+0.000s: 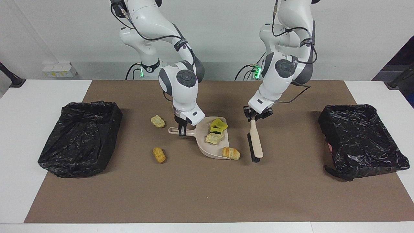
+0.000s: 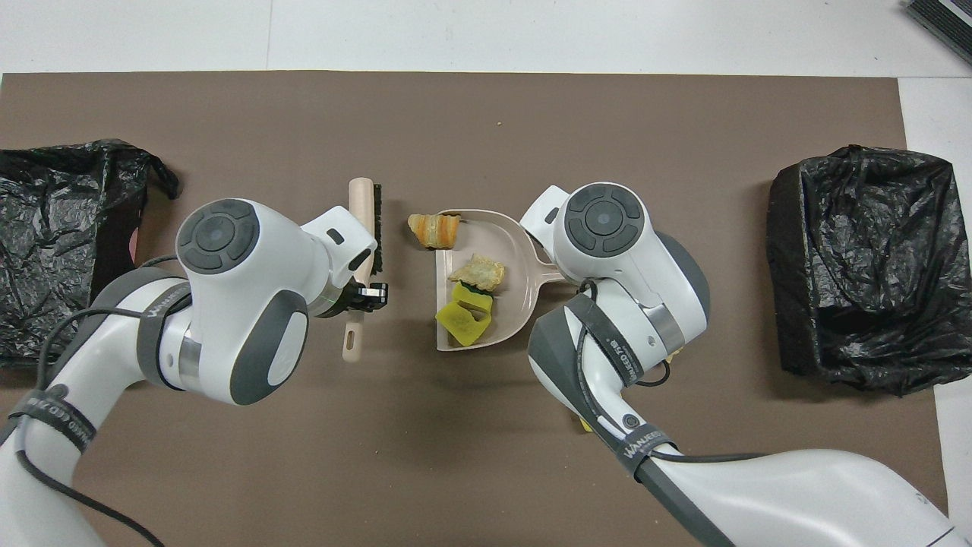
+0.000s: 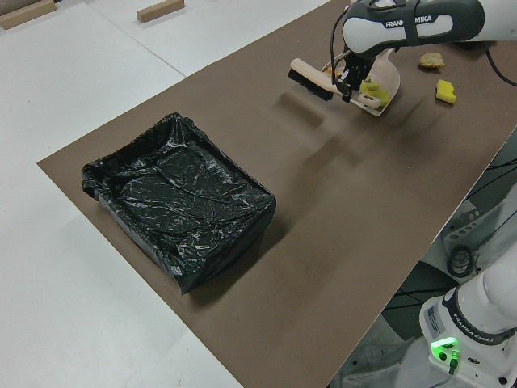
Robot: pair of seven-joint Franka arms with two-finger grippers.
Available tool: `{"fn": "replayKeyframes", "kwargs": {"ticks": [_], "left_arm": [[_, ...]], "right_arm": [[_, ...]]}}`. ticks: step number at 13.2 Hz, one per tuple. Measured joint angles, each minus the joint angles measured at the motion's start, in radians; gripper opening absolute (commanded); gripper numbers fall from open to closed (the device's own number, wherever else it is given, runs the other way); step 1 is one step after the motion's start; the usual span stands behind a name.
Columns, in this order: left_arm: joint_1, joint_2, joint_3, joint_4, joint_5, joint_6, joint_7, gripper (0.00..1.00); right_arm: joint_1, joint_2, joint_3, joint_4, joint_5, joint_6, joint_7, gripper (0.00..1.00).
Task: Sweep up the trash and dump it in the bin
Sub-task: 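Sweep the remaining pieces into the dustpan with the brush again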
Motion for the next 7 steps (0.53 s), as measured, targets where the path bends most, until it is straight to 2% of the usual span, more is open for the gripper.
{"fn": "replayKeyframes", "kwargs": {"ticks": [2,7], "left_arm": [[-0.027,0.021,-0.009,0.000,0.000,0.012,0.001,0.00],[-0.116,0.018,-0.012,0.000,-0.001,0.001,-0.037,0.00]], "right_arm": [[0.000,0.000,0.000,0.000,0.000,0.000,0.000,0.00],[0.000,0.000,0.000,0.000,0.000,0.000,-0.001,0.00]]}}
